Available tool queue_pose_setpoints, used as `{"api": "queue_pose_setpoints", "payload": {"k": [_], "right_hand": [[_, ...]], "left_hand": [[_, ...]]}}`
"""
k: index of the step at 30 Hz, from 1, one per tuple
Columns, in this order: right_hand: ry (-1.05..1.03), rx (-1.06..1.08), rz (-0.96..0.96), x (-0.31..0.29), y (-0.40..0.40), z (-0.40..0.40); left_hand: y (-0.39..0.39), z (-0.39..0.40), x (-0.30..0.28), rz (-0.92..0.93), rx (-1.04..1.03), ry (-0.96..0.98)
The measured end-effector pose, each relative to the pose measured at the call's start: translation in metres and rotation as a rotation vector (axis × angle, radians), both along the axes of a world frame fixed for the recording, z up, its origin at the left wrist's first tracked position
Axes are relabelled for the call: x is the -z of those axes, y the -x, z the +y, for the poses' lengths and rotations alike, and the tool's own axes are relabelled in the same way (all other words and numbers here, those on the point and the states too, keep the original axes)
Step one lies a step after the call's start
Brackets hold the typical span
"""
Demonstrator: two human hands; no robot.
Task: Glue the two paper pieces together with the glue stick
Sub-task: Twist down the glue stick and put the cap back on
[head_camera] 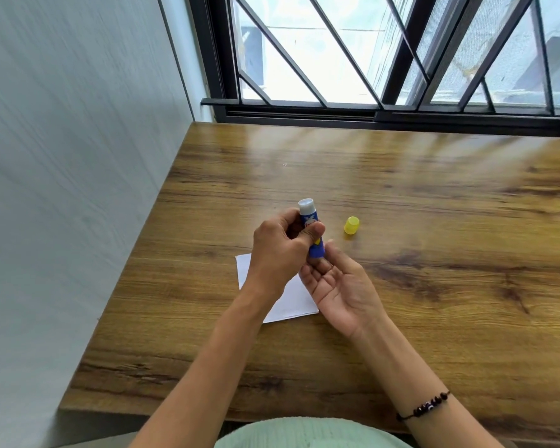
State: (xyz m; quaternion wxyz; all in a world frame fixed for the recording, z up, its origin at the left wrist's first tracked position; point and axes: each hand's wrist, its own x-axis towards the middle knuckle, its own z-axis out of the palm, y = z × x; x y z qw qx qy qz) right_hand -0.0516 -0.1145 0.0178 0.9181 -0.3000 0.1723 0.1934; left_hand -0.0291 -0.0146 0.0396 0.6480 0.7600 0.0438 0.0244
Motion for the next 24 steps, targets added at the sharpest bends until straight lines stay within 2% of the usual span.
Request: {"api": "queue_pose_setpoints", "payload": {"k": [6,15,20,24], "right_hand": [[0.062,-0.014,0.097,-0.0012,0.0007,-0.0003],[0.001,0.053,-0.024,0.0025,0.0013,0.0001],[0.026,-0.031,0.087,0.0000,0.0038,0.0046],[0.052,-0.029,0.097,-0.0023,0.0044,0.0038]], "left_hand": [[-0.0002,-0.0049,0.0010,-0.001,-0.001,-0.008],[0.0006,-0.0006,0.0045,-0.028,-0.009,-0.025],[0.0023,-0.0013,0.0040,-0.025,-0.014,-0.014],[0.0033,-0.0015,0.0030,-0.037,-0.014,-0.013]]}}
